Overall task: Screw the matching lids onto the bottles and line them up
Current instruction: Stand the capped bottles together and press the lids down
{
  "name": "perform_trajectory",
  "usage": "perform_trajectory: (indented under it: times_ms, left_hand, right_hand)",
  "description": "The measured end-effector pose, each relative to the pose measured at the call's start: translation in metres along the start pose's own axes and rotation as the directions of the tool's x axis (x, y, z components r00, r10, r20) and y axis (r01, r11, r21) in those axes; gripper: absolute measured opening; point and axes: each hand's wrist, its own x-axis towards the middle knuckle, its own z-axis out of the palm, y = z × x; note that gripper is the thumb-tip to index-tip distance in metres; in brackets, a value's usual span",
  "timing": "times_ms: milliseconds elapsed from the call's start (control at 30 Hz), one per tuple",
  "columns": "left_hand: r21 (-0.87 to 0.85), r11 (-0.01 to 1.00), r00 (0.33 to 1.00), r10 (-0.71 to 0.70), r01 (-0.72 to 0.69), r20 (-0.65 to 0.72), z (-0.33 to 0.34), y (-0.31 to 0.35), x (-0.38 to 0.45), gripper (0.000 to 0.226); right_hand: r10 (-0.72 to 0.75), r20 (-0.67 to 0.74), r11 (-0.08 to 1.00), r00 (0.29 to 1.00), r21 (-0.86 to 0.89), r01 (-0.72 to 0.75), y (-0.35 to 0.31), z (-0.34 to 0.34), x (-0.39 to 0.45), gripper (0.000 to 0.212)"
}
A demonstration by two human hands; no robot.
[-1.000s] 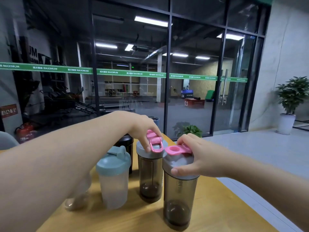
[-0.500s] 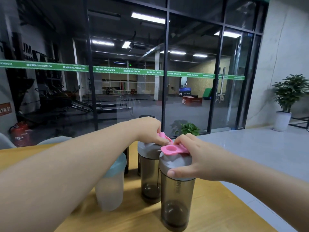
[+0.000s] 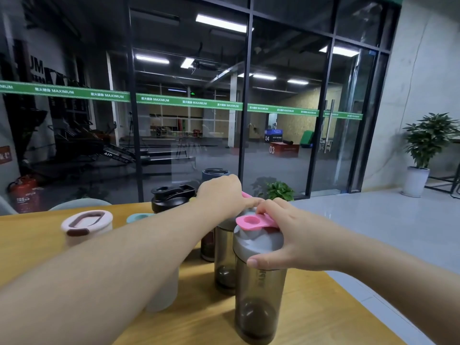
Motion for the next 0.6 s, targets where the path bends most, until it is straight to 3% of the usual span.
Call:
perform_trajectory:
  times_ms: [167,300,367,500,600]
  left_hand:
    - [-0.128,0.991,0.992,-0.043,0.027,-0.123,-0.003,-0.008,0.005,0.08]
    - [-0.362,0.932,0.93,-0.137,0.004,-0.342,-0.014,-0.033,0.021,0.047]
    - [-0.415,0.906,0.939,-0.21,0.083,-0.273,-0.011,-0.045,0.03,0.043]
    - [-0.54,0.804,0.96,-0.277,0.248,0.029,-0.001,-0.054,0.036,0.074]
    - [-0.659,0.684,0.948,-0.265,0.314,0.176,0.007,-0.057,0.042,0.071]
  right_hand:
    - [0.003,0.011,0.998,1.0,0.066,-0.004,0.002,-0.002,-0.001,0.069]
    - [0.022,-0.028,0.985,0.999,0.173,-0.017,0.003,-0.004,0.001,0.06]
    - [0.046,-0.049,0.973,0.998,0.229,-0.034,0.002,-0.004,0.004,0.059]
    - [0.045,-0.111,0.948,0.993,0.317,-0.007,0.001,-0.008,0.012,0.039]
    - [0.02,-0.116,0.941,0.993,0.338,0.021,-0.002,-0.011,0.018,0.036]
